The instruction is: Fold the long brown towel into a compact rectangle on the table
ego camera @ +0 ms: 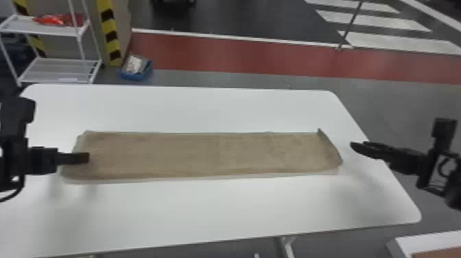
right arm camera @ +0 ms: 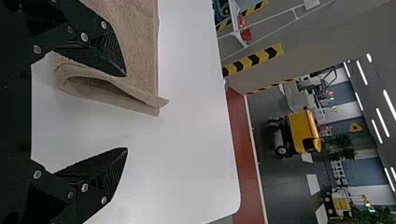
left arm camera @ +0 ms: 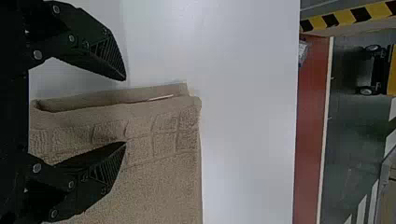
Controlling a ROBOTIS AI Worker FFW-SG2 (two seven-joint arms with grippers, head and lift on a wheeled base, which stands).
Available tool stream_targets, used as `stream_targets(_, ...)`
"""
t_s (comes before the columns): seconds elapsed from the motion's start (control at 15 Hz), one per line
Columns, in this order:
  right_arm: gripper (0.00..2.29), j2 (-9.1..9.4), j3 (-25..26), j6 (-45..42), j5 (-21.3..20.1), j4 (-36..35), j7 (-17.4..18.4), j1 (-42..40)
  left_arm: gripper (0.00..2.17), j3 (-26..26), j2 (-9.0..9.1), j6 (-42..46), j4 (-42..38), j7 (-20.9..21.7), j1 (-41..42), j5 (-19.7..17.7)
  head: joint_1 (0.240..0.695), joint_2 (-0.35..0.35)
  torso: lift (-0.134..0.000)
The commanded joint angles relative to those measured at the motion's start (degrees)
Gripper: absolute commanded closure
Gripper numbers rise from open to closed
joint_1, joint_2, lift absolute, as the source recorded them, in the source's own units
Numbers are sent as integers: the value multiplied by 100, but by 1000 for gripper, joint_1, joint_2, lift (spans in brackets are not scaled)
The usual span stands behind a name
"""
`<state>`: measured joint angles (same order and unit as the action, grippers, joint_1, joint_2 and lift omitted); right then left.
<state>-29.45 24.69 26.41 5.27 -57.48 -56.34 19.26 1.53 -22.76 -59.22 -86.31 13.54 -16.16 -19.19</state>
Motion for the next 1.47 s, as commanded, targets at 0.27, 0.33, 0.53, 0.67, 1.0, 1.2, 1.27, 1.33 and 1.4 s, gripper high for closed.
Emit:
stream_targets(0.27,377,0,0,133,0,-106,0,-37,1632,58,9,-191,-35,0,-19,-24,695,-187,-120)
stream_targets(0.33,377,0,0,186,0,-185,0,-80,1656,40,9,-314,-105,0,-19,-68,695,-189,-120)
stream_targets(0.53,377,44,0,467,114,-528,0,-221,1656,-224,0,-719,-413,8,-45,-393,695,-192,-120)
stream_targets(0.67,377,62,-17,555,114,-607,0,-239,1656,-435,-9,-1281,-738,35,-63,-736,695,-191,-120)
stream_targets(1.0,380,317,-114,748,396,-1038,-9,-379,1656,-962,-9,-1738,-923,-53,-256,-1790,695,-192,-120)
stream_targets(1.2,549,765,-211,1100,571,-1459,9,-467,1656,-1191,70,-1861,-817,-378,-353,-3179,695,-171,-120)
stream_targets(1.27,826,1037,-263,1187,563,-1679,97,-538,1656,-1191,176,-1861,-817,-528,-362,-3495,695,-168,-120)
stream_targets(1.33,1042,1283,-298,1240,527,-1820,114,-555,1656,-1199,316,-1861,-808,-642,-406,-3618,695,-164,-120)
stream_targets(1.4,1258,1486,-342,1275,510,-1872,132,-555,1656,-1199,466,-1861,-817,-695,-467,-3733,695,-159,-120)
